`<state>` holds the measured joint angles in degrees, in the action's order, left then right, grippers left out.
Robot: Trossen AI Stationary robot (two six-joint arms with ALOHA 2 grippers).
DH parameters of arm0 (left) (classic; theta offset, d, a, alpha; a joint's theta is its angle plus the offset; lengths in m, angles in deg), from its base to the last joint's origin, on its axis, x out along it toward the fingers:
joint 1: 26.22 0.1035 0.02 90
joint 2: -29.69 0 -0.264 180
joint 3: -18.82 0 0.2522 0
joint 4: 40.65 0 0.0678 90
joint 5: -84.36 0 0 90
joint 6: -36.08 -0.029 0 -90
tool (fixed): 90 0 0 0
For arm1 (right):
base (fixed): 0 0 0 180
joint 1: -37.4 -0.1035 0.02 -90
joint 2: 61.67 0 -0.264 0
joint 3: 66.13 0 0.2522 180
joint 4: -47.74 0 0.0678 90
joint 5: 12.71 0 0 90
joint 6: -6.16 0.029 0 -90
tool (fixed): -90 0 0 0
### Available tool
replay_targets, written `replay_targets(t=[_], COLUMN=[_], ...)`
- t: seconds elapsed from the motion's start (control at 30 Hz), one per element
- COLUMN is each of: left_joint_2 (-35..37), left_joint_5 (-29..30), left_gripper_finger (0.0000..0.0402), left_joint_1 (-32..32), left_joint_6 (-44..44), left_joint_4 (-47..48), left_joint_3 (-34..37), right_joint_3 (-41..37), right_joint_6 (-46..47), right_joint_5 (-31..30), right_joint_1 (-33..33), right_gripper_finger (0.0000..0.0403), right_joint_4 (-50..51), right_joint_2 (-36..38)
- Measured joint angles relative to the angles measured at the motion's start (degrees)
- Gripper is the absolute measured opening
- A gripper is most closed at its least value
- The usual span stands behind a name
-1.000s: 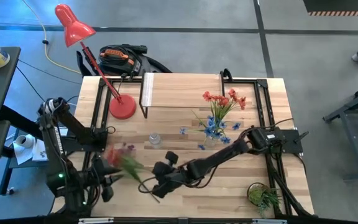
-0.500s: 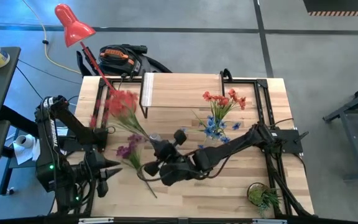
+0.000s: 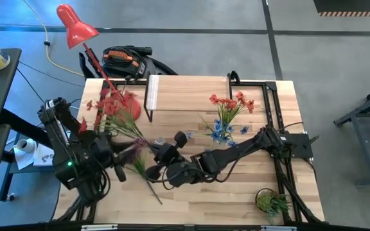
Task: Pick and place flowers into a vace then onto a shelf
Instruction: Put the orange flowers into the left transparent flower vase
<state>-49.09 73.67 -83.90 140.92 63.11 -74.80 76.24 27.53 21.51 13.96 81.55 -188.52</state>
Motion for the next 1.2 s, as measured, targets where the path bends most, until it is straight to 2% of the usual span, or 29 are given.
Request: replay_targets(t=[0.07,0.27,0.4,0.6,0.83,1.0,1.2], left_joint_2=[0.00,0.34,1.17,2.60,2.58,2.97,3.13], left_joint_5=[2.51,4.47,9.28,10.82,10.83,10.62,8.04], left_gripper_finger=[0.0173,0.0235,0.0255,0.0251,0.0235,0.0227,0.0219], left_joint_1=[0.81,2.75,2.94,2.94,4.08,7.86,6.73], left_joint_6=[0.57,3.47,7.01,7.98,7.47,6.39,4.61], left_joint_4=[0.03,0.02,0.00,-0.46,0.02,0.00,-0.31], left_joint_3=[0.00,0.00,0.02,0.02,0.02,0.07,0.07], right_joint_3=[0.00,0.00,-0.06,-0.04,-0.04,-0.04,-0.04], right_joint_6=[-0.77,-4.34,-5.76,-9.68,-7.84,-9.31,-10.02], right_joint_5=[0.73,1.33,3.06,8.93,18.16,18.75,16.50], right_joint_1=[0.01,-0.06,0.45,2.43,5.51,5.58,5.58], right_gripper_finger=[0.0000,0.0000,0.0000,0.0000,0.0000,0.0000,0.0000], right_joint_4=[-0.07,-1.02,-1.85,-7.27,-7.86,-7.86,-7.15], right_joint_2=[0.00,0.05,0.41,0.63,0.63,0.63,0.63])
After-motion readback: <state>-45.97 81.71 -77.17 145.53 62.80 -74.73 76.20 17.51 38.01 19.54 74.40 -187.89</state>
